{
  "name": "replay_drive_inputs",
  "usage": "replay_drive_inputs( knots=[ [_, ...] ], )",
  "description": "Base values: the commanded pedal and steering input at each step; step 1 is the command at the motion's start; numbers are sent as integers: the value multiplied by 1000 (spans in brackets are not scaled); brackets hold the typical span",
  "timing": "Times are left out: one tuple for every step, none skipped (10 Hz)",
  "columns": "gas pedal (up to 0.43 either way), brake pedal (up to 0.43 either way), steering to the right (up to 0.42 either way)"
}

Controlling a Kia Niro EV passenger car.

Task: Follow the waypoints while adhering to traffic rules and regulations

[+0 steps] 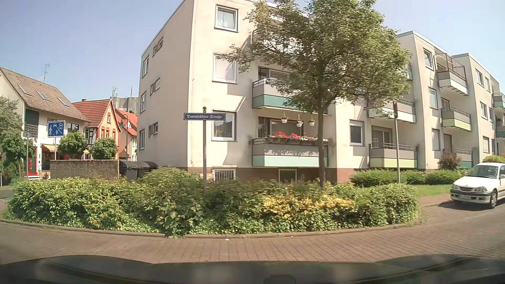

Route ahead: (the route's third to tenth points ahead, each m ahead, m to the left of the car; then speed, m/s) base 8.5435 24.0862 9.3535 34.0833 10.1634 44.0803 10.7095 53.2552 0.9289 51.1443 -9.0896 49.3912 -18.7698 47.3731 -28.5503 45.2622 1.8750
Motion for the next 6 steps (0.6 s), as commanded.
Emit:
replay_drive_inputs(
  knots=[
    [177, 0, -793],
    [169, 0, -792],
    [169, 0, -790],
    [150, 0, -787],
    [150, 0, -779],
    [138, 0, -766]
  ],
)
